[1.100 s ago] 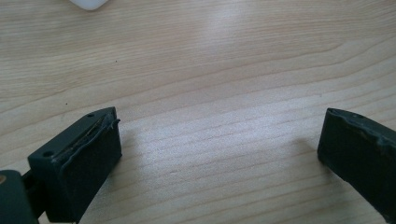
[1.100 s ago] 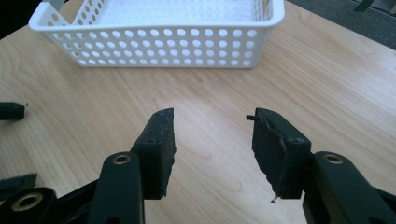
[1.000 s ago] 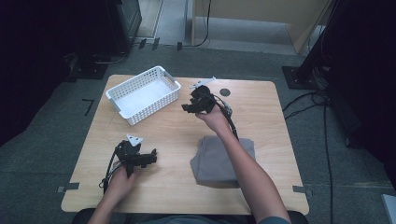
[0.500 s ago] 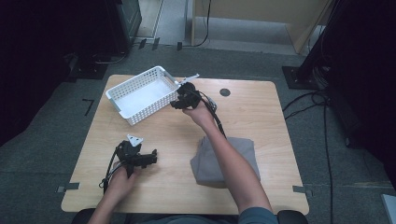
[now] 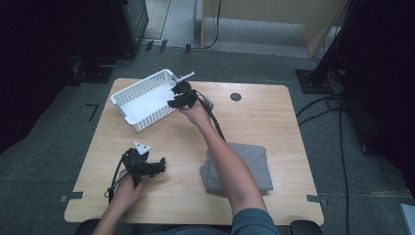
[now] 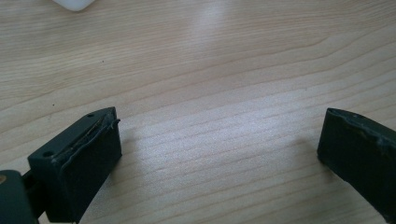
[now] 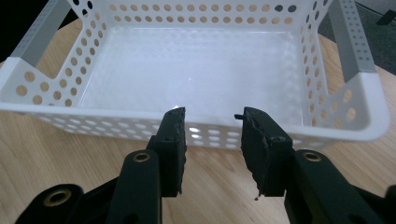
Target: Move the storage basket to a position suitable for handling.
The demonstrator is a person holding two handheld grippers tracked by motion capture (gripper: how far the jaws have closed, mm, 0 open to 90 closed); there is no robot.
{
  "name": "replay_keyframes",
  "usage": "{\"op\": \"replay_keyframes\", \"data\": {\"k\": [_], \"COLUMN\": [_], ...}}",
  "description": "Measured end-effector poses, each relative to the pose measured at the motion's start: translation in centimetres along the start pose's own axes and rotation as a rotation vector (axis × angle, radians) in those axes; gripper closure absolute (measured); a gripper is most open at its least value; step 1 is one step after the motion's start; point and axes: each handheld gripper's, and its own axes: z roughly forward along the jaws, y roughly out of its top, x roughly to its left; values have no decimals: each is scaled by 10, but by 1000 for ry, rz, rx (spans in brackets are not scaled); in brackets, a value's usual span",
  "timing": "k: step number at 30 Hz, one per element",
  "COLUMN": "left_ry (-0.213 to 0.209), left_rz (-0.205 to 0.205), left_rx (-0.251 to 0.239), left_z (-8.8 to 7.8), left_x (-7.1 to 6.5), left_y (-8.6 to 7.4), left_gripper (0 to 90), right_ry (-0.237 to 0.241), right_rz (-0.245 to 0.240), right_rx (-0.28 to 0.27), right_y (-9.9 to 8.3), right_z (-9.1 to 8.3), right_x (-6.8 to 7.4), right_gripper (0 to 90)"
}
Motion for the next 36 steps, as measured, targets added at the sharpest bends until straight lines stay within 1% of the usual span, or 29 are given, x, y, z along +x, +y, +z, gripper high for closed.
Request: {"op": "replay_keyframes", "data": {"k": [2,3,5,6,9,12,13,17,19,23,27,29,30,36], "left_ry": [-1,0,-1,-2,-5,-5,-6,-11,-12,-13,-13,-13,-13,-14], "left_rz": [3,4,3,3,6,12,14,15,14,17,17,16,16,15], "left_rx": [0,0,-2,-3,-4,-3,-2,-2,-2,-2,-2,-2,-2,-2], "left_z": [0,0,0,0,0,-1,-1,-1,-1,-1,-1,-1,-1,-1], "left_x": [0,0,-1,-1,-1,-1,-1,-2,-2,-2,-2,-2,-2,-2], "left_y": [0,0,-1,-1,-1,-1,-1,-1,-1,-1,-1,-1,-1,-1], "left_gripper": [0,0,0,0,0,0,0,0,0,0,0,0,0,0], "right_ry": [-2,-2,14,17,19,16,17,10,4,21,22,22,24,26], "right_rz": [6,6,20,17,22,14,20,24,15,42,40,32,42,46], "right_rx": [-10,-10,-10,-10,-3,16,20,45,61,63,77,72,71,74], "right_y": [6,6,9,11,16,20,21,21,19,18,17,15,13,9], "right_z": [6,6,10,13,20,28,30,38,41,40,37,35,34,29], "right_x": [2,2,2,3,6,8,8,9,10,7,8,7,7,3], "right_gripper": [643,643,643,644,662,663,667,686,692,716,721,720,720,720]}}
